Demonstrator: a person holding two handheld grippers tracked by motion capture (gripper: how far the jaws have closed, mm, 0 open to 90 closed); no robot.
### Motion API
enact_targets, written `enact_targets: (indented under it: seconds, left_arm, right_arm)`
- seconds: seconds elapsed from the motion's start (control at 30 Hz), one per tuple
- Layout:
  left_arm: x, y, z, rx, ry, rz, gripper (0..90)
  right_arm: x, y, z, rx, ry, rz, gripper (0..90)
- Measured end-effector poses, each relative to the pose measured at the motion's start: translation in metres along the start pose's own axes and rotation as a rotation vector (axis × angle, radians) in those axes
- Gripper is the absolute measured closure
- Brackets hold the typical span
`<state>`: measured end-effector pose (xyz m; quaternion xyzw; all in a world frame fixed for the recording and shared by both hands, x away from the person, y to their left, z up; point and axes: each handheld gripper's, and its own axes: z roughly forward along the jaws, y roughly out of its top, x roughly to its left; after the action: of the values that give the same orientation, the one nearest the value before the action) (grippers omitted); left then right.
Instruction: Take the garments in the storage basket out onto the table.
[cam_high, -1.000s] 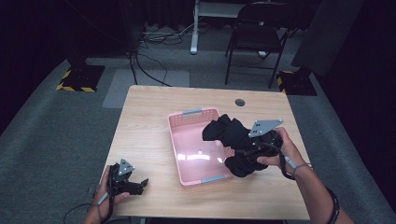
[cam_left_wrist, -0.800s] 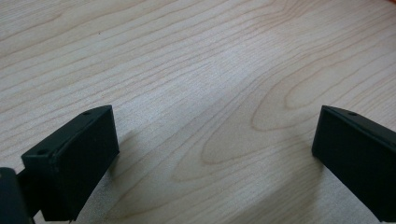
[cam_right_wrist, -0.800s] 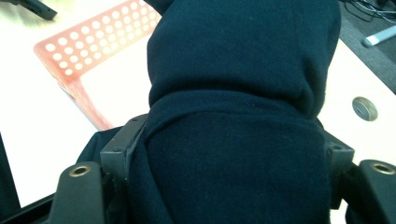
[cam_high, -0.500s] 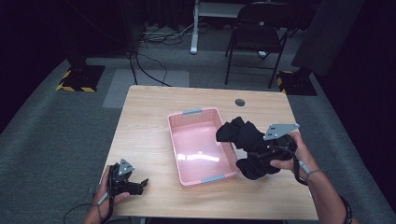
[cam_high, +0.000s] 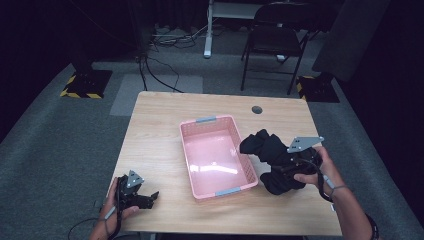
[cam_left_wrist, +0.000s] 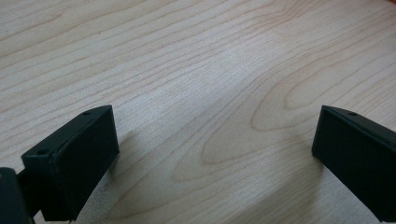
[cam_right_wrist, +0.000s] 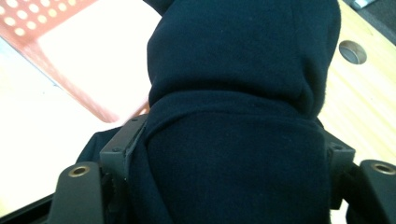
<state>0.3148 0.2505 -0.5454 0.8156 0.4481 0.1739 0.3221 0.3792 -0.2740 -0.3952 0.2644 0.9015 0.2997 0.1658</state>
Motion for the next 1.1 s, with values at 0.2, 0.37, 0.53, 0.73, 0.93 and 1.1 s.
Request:
enact_targets:
  seconds: [0.2,0.37,0.53,0.73,0.93,1.1]
  left_arm:
    - [0.000,0.000,0.000,0.000,0.000,0.000,0.0]
    - [0.000,0.000,0.000,0.000,0.000,0.000,0.0]
    - [0.000,0.000,0.000,0.000,0.000,0.000,0.0]
    - [0.000,0.000,0.000,0.000,0.000,0.000,0.0]
    - [0.000,0.000,0.000,0.000,0.000,0.000,0.0]
    - [0.000,0.000,0.000,0.000,0.000,0.000,0.0]
  right_arm:
    - [-0.003,-0.006,0.008,0.015,0.001,0.015,28.7]
    - [-0.005,-0.013,0.015,0.029,-0.001,0.025,28.6]
    - [-0.006,-0.020,0.028,0.047,0.005,0.038,28.4]
    - [-0.006,-0.026,0.044,0.059,0.014,0.052,28.4]
    - [-0.007,-0.032,0.055,0.069,0.024,0.069,28.2]
    - [-0.006,-0.037,0.066,0.091,0.028,0.076,27.9]
